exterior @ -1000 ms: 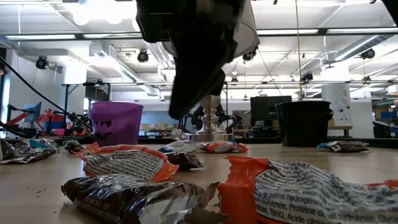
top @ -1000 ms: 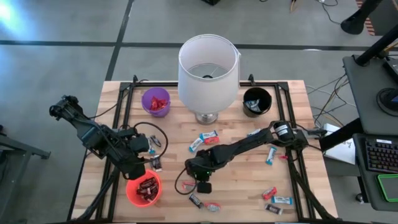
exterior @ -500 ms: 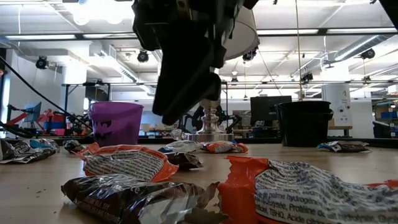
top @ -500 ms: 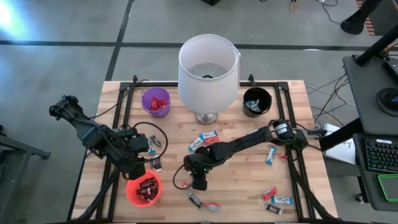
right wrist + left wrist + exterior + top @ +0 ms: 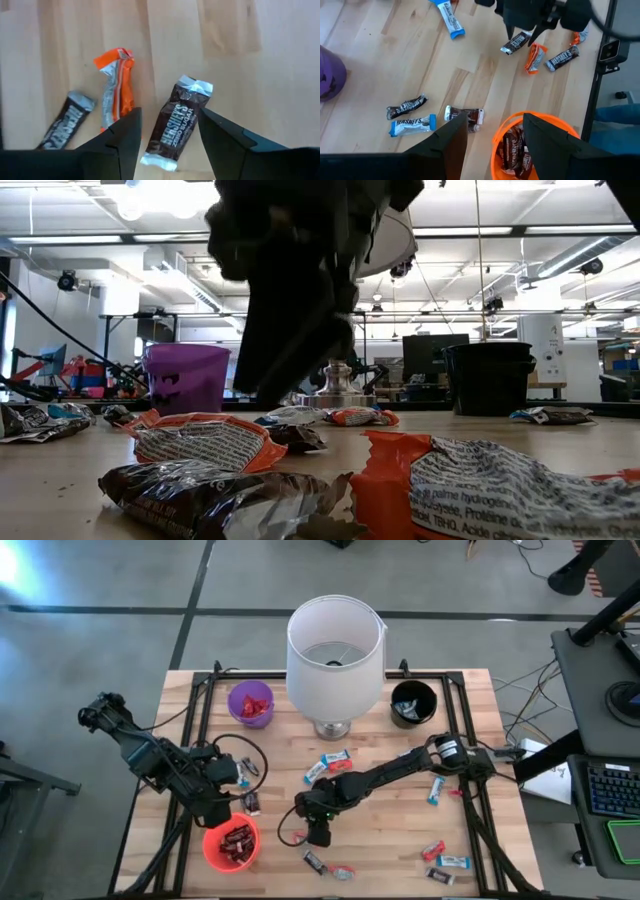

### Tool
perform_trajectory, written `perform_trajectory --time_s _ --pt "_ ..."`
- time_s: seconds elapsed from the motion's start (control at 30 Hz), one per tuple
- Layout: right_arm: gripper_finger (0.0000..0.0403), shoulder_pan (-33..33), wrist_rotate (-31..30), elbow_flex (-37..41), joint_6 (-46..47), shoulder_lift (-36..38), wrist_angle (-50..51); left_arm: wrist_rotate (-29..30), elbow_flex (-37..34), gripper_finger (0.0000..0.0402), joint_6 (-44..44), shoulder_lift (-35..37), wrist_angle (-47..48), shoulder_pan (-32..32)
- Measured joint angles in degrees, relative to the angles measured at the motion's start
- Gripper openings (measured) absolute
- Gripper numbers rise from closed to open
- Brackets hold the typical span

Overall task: Sort candy
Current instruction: Put the black chocolate into the orange bucket

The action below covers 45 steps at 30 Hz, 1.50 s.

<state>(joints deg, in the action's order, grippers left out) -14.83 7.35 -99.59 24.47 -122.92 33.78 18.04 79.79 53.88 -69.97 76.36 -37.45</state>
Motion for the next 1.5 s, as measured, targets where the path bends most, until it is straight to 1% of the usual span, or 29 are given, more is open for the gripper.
perform_trajectory --time_s 0.4,0.7,0.8,1.0,1.07,1.1,1.3,1.5 --pt "0.0183 0.27 -0.25 1.22 1.04 -2.65 -0.25 -0.70 0.00 0.0173 -0.04 0.13 0.18 0.00" --pt "0.0178 0.26 -0.22 2.42 1.18 -2.73 -0.55 -0.68 0.00 0.0173 -0.06 0.13 0.49 0.00" --pt "0.0151 0.31 -0.28 2.60 1.09 -2.77 -0.51 -0.68 0.00 0.0173 -0.06 0.13 0.65 0.00" --pt "0.0054 0.56 -0.17 3.23 1.14 -2.77 -0.48 -0.68 0.00 0.0173 -0.06 0.13 0.87 0.00" --pt "0.0027 0.59 0.27 3.23 1.12 -2.77 -0.52 -0.68 0.00 0.0173 -0.06 0.13 0.87 0.00" --pt "0.0020 0.61 0.29 3.23 1.12 -2.72 -0.50 -0.68 0.00 0.0173 -0.06 0.13 0.87 0.00" --pt "0.0014 0.63 0.64 1.07 1.14 -2.57 1.49 -0.68 0.00 0.0173 -0.04 0.13 0.83 0.00" --pt "0.0013 0.52 1.01 -5.23 -0.21 -0.55 10.28 -0.66 0.00 0.0173 0.16 0.13 -0.52 0.00"
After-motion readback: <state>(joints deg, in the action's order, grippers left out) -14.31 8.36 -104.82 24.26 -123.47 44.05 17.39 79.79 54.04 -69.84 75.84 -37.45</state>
